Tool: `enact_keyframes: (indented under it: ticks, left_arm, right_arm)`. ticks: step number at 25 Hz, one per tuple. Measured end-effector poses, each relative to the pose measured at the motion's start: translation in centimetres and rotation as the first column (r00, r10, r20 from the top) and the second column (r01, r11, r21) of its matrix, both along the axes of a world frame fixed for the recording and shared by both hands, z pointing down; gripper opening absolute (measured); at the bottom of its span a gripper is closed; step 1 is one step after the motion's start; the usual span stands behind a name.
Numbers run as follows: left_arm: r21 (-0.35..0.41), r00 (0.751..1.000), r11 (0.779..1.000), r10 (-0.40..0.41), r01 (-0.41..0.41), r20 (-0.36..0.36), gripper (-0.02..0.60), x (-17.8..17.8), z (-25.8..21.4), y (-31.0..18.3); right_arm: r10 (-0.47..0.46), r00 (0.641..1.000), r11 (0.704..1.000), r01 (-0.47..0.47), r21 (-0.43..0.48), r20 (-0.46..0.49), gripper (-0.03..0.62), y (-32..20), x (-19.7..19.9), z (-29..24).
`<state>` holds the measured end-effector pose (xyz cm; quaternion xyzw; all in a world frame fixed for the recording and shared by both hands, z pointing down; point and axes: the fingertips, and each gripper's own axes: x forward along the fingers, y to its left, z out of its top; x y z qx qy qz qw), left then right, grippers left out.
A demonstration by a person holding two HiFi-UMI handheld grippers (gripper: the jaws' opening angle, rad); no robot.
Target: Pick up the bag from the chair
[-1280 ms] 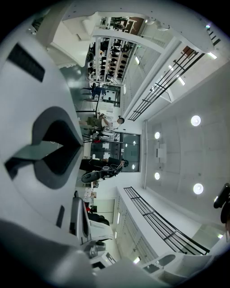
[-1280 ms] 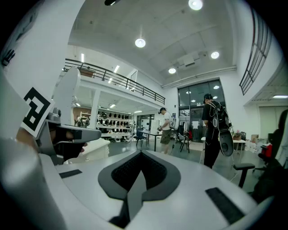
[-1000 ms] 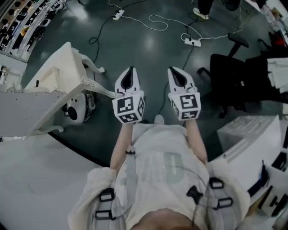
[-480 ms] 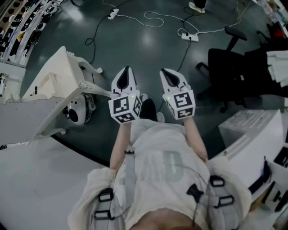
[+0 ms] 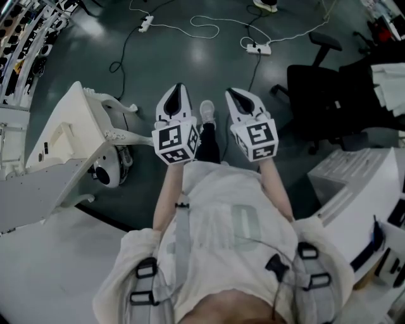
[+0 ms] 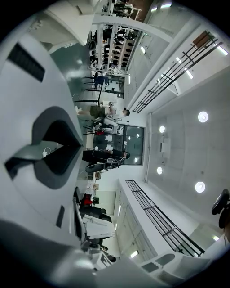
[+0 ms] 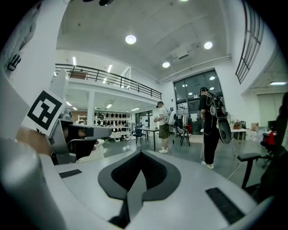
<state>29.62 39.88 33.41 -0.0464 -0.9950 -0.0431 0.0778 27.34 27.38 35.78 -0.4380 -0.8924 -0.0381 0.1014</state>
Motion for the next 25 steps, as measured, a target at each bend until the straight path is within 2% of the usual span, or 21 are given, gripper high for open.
enact_keyframes:
  ticks: [5, 18, 25]
  left_arm:
    - [0.010, 1.000, 1.000, 0.027, -0.027, 0.008, 0.007, -5.5, 0.3, 1.2]
    - [0.056, 0.997, 0.996, 0.074, -0.073, -0.021, 0.008, -20.2, 2.0, 6.8]
    - [0.066, 0.996, 0.994, 0.084, -0.086, 0.023, 0.007, -28.5, 1.3, 10.8]
  right_arm:
    - [0.028, 0.999, 1.000, -0.028, -0.002, 0.020, 0.006, 0.8, -4.9, 0.0]
    - [0.072, 0.997, 0.997, -0.071, 0.029, -0.023, 0.006, 6.2, -19.3, 1.3]
    - [0.019, 0.998, 0.999, -0.017, 0.043, -0.054, 0.006, 11.6, -26.8, 0.7]
